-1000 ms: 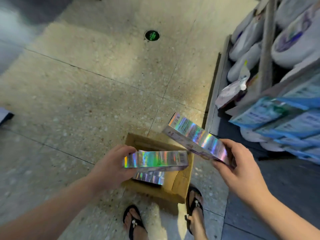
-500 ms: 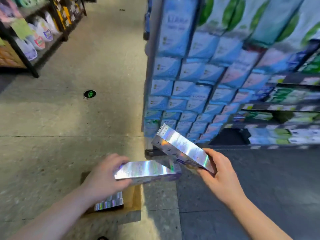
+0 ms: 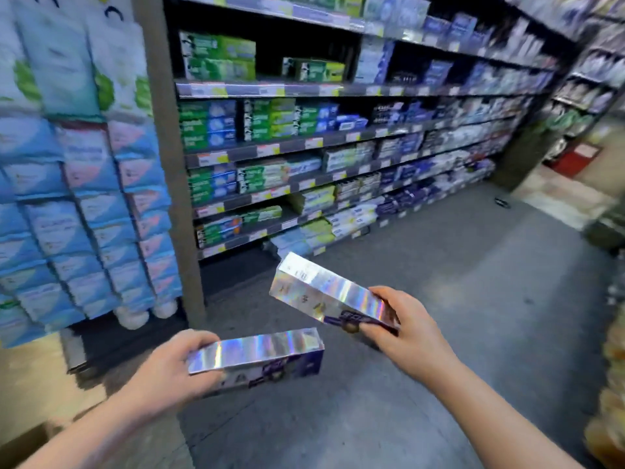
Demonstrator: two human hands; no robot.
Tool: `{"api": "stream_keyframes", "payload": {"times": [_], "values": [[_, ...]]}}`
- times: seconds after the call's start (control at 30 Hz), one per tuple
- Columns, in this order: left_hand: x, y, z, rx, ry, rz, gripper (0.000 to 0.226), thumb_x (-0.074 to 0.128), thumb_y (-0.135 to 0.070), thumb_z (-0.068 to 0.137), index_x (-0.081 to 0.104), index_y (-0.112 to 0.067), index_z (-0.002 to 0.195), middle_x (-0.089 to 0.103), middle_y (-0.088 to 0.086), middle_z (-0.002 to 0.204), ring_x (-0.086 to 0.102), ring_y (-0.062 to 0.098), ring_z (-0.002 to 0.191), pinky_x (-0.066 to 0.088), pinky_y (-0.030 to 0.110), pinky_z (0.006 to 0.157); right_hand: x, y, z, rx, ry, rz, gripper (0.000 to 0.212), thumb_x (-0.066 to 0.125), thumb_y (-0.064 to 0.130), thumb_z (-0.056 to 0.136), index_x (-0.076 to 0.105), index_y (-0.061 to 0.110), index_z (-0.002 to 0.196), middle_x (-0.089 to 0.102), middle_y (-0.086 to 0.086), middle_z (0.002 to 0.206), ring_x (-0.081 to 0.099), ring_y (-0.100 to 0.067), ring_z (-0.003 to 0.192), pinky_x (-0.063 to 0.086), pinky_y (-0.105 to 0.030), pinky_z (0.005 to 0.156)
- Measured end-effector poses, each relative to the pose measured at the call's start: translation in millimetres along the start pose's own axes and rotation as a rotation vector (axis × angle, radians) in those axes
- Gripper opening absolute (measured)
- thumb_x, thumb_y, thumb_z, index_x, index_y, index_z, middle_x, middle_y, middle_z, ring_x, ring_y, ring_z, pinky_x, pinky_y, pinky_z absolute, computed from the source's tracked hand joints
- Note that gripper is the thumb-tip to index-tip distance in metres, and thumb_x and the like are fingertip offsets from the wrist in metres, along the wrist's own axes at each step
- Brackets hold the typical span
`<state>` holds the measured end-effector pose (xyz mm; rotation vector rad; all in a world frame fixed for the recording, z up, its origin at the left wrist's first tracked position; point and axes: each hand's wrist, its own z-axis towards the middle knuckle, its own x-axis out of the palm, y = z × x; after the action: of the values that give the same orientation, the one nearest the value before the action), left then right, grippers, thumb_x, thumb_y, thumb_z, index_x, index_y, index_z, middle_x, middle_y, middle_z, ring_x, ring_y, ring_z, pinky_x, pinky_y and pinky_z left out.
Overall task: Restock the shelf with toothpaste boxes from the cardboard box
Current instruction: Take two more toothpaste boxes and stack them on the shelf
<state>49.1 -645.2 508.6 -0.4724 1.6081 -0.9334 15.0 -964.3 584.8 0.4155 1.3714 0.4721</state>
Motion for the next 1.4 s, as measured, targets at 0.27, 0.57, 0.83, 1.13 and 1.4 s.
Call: {"api": "stream_keyframes", "payload": {"times": [0.27,0.57,0.83,1.13,1.4], "values": [[54,-114,127,0.134,0.193,0.062,0.049,0.052,-0.060,0.042,0.052,-0.041,0.088,0.056,-0.016,0.097,0.052,-0.004,0.089,0.036,0.005,0.071,-112,-85,25,0.147,-0.165,0.054,0.034,0.067,0.022,0.073,0.050,0.046,0.091,0.058,0.019,0.089,0.055,-0.013,0.089,0.039,-0.023,0.077],[117,-196,319,0.242,0.321,0.076,0.033,0.069,-0.045,0.060,0.047,-0.047,0.083,0.054,-0.022,0.100,0.050,-0.006,0.091,0.036,0.006,0.072,-188,-192,117,0.291,-0.292,0.088,0.038,0.067,0.001,0.077,0.054,0.033,0.092,0.058,0.020,0.089,0.053,0.016,0.082,0.036,0.002,0.069],[186,-277,448,0.299,0.457,0.093,0.033,0.065,-0.053,0.054,0.048,-0.045,0.081,0.053,-0.019,0.096,0.050,-0.005,0.087,0.038,0.005,0.069,-237,-291,178,0.424,-0.353,0.025,0.036,0.068,0.006,0.077,0.055,0.033,0.095,0.055,0.022,0.088,0.053,-0.006,0.084,0.032,0.005,0.070],[295,-356,584,0.243,0.397,0.057,0.033,0.073,-0.018,0.075,0.049,-0.040,0.080,0.051,-0.021,0.094,0.050,-0.004,0.081,0.038,0.002,0.069,-316,-450,287,0.333,-0.336,-0.033,0.037,0.070,0.008,0.076,0.059,0.007,0.112,0.051,0.014,0.087,0.048,-0.009,0.083,0.030,0.006,0.073],[364,-437,693,0.154,0.302,0.085,0.038,0.074,-0.029,0.073,0.041,-0.048,0.078,0.047,-0.025,0.090,0.050,-0.003,0.080,0.039,0.004,0.061,-394,-578,403,0.188,-0.243,-0.030,0.040,0.065,0.024,0.072,0.060,0.010,0.109,0.058,0.003,0.092,0.052,-0.017,0.089,0.031,-0.019,0.071]]}}
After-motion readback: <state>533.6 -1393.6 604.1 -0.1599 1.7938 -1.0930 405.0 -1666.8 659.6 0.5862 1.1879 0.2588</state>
